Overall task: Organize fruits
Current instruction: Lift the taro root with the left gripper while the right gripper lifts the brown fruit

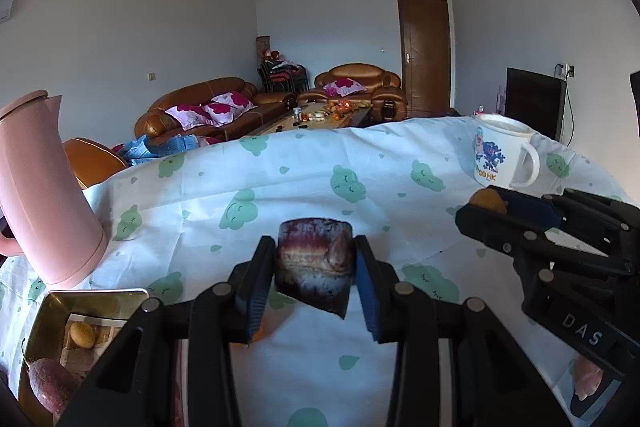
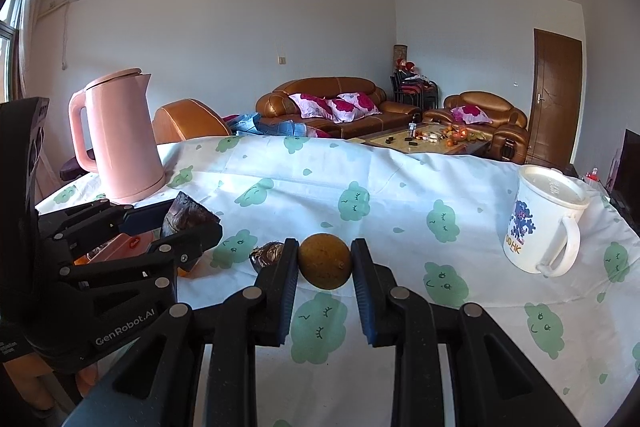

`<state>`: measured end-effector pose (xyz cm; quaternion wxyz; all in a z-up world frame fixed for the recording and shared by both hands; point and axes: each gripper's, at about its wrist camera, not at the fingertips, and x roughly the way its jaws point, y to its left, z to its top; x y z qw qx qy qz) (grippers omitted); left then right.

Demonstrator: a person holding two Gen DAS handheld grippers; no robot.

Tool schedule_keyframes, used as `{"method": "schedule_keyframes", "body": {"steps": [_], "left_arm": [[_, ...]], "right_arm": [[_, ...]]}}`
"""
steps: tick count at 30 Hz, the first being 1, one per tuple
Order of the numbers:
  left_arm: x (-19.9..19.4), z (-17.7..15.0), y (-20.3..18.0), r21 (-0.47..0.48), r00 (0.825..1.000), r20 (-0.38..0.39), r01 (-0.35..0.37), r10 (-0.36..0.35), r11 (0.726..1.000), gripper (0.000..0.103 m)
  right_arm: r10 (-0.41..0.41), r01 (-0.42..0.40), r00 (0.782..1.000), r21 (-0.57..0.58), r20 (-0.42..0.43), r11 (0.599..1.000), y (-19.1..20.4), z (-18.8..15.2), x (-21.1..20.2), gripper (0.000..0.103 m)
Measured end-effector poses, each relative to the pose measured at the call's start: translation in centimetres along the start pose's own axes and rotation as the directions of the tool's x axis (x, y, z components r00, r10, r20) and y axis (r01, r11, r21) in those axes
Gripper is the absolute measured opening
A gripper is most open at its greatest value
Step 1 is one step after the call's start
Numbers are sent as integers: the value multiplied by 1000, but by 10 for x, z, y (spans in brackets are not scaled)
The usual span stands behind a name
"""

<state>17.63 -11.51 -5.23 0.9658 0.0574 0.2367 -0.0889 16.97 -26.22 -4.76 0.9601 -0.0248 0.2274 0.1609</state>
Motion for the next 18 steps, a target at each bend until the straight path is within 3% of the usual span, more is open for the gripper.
{"method": "schedule_keyframes", "body": {"steps": [18], "left_arm": [[-11,-2,2,-11,999,51,-10,11,1000,41]], "right_arm": [[-18,19,998,-30,52,999,5,-2,-9,28]]}}
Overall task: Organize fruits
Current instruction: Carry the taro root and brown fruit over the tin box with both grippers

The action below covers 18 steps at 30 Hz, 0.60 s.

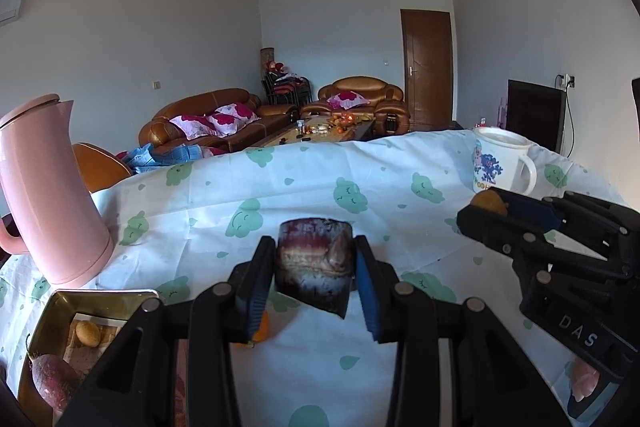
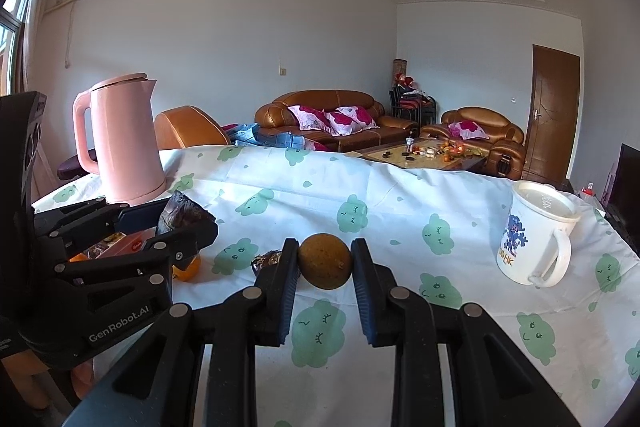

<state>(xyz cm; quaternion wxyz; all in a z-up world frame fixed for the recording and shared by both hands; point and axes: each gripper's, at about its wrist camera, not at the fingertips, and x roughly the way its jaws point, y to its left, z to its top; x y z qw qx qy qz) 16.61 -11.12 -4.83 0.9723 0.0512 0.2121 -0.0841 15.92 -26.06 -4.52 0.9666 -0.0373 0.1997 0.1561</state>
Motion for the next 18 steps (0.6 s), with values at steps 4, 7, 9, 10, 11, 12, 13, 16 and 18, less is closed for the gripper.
{"method": "schedule_keyframes", "body": {"steps": [4,7,9,10,11,12,13,16,18], "left_arm": [[-4,0,-1,5,1000,17,-8,8,1000,41],[-6,0,-1,7,1000,27,-12,11,1000,41],[-8,-1,-1,6,999,33,-13,13,1000,41],[-8,-1,-1,5,999,36,-15,15,1000,41],[-9,-1,0,2,999,39,-16,16,1000,41],[-10,-1,0,0,999,42,-17,17,1000,41],[-11,-1,0,-3,999,45,-17,18,1000,41],[-15,-2,2,-9,998,56,-23,24,1000,41],[-17,-2,1,-10,998,62,-28,29,1000,41]], "right_arm": [[-4,4,1000,-3,12,1000,1,0,-2,28],[-6,6,1000,-4,18,1000,1,0,-4,28],[-7,7,1000,-6,22,1000,1,0,-5,28],[-7,8,1000,-6,24,1000,1,0,-5,28],[-8,8,1000,-7,27,1000,2,0,-6,28],[-9,9,999,-8,30,1000,2,0,-6,28],[-9,9,999,-8,34,1000,2,0,-7,28],[-12,12,999,-11,43,1000,4,0,-9,28],[-13,14,999,-13,47,1000,5,0,-10,28]]}}
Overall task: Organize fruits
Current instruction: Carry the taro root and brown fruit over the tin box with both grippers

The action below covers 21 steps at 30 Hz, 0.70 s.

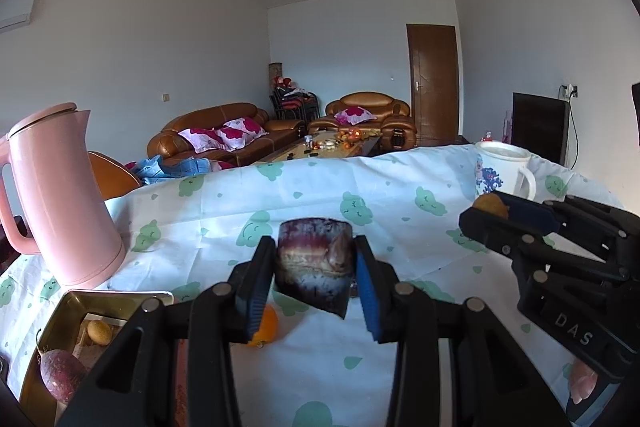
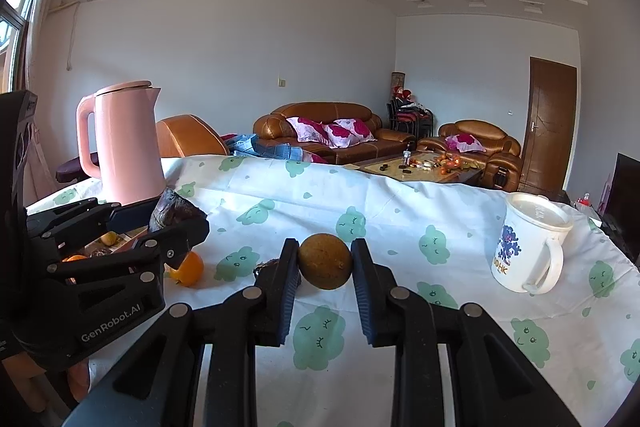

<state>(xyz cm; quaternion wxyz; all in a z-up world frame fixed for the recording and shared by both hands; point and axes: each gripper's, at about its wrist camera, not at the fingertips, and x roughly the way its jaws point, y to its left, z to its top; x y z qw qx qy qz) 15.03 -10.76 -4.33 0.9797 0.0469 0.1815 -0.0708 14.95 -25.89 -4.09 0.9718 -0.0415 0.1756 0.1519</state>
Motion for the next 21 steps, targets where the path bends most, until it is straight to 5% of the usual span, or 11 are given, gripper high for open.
{"method": "schedule_keyframes", "body": {"steps": [21], "left_arm": [[-18,-6,8,-26,1000,22,16,-15,1000,41]], "right_arm": [[5,-4,999,-21,40,1000,10,-1,-9,28]]}}
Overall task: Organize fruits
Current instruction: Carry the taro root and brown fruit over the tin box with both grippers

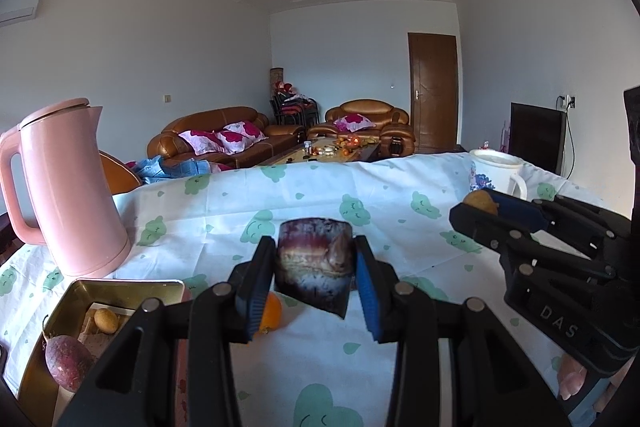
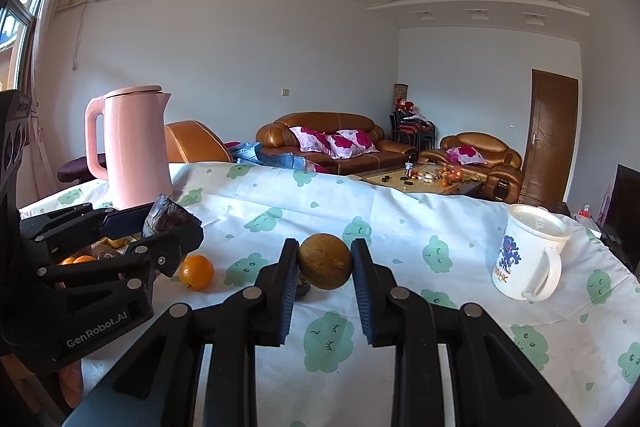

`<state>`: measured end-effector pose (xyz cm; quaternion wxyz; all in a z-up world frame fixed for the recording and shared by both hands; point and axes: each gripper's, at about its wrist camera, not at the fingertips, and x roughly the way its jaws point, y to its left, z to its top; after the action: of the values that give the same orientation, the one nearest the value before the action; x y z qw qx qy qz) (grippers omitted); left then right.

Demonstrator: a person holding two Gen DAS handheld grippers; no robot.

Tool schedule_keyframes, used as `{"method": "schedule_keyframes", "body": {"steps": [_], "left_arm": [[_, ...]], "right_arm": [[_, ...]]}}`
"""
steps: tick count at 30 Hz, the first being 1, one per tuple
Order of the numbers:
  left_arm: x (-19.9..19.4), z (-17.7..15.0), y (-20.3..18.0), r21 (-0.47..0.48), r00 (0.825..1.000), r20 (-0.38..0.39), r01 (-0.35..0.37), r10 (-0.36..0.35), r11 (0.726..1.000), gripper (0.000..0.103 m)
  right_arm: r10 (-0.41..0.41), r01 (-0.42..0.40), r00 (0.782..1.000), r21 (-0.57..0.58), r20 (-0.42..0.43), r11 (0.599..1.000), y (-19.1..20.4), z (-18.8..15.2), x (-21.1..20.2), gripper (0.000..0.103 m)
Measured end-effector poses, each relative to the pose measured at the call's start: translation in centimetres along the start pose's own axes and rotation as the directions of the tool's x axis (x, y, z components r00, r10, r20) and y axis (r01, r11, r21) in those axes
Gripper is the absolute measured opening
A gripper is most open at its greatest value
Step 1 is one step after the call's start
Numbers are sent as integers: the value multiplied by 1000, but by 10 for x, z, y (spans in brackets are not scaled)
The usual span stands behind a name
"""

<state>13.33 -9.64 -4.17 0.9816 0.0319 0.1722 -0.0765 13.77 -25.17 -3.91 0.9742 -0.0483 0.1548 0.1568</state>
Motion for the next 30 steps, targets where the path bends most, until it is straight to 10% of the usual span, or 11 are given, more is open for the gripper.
{"method": "schedule_keyframes", "body": {"steps": [30], "left_arm": [[-31,-10,17,-17,1000,15,3,-2,1000,41]], "right_arm": [[83,-83,997,-23,-4,996,33,-2,-10,28]]}}
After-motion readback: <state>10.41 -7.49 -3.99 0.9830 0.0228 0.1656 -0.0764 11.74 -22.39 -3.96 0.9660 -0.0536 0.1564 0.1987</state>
